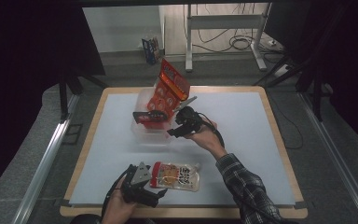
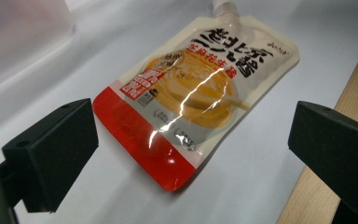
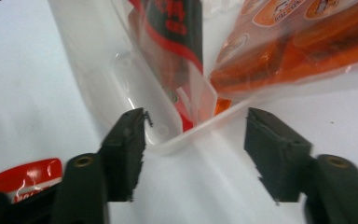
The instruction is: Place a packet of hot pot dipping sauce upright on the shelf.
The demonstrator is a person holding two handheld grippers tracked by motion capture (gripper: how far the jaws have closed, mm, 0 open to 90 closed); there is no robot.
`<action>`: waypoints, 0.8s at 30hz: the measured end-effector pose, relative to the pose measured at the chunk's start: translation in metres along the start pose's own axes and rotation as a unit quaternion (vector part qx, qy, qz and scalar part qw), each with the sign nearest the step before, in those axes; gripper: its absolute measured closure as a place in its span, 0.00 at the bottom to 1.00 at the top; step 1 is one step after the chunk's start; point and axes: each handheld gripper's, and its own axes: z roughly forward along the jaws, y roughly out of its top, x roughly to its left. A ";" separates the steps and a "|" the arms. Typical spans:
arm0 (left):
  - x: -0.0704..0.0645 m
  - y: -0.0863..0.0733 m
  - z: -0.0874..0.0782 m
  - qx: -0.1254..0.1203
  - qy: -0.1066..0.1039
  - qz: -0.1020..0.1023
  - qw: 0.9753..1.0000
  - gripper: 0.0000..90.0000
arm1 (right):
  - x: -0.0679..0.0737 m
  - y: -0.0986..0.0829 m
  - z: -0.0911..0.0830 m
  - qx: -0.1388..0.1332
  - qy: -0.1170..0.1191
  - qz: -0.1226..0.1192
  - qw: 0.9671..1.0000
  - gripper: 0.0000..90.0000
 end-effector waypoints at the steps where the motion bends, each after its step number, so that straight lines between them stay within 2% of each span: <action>1: 0.000 0.000 0.000 0.001 0.000 0.000 1.000 0.02 | 0.002 -0.003 -0.001 -0.002 -0.001 -0.002 1.000 0.34; 8: 0.003 0.000 -0.002 0.001 0.001 -0.014 1.000 0.03 | 0.014 -0.023 -0.016 -0.022 0.000 -0.013 1.000 0.19; 11: 0.004 0.000 -0.003 0.003 0.005 -0.014 1.000 0.02 | 0.018 -0.032 -0.022 -0.028 0.003 -0.010 1.000 0.14; 17: 0.005 -0.001 -0.004 -0.003 0.011 -0.017 1.000 0.02 | 0.023 -0.052 -0.035 -0.039 0.010 0.010 0.999 0.10; 21: 0.006 -0.002 -0.004 -0.006 0.014 -0.011 1.000 0.01 | 0.026 -0.068 -0.040 -0.047 0.020 0.026 0.998 0.08; 24: 0.005 -0.002 -0.003 -0.008 0.017 -0.005 1.000 0.01 | 0.029 -0.077 -0.043 -0.042 0.023 0.034 0.998 0.07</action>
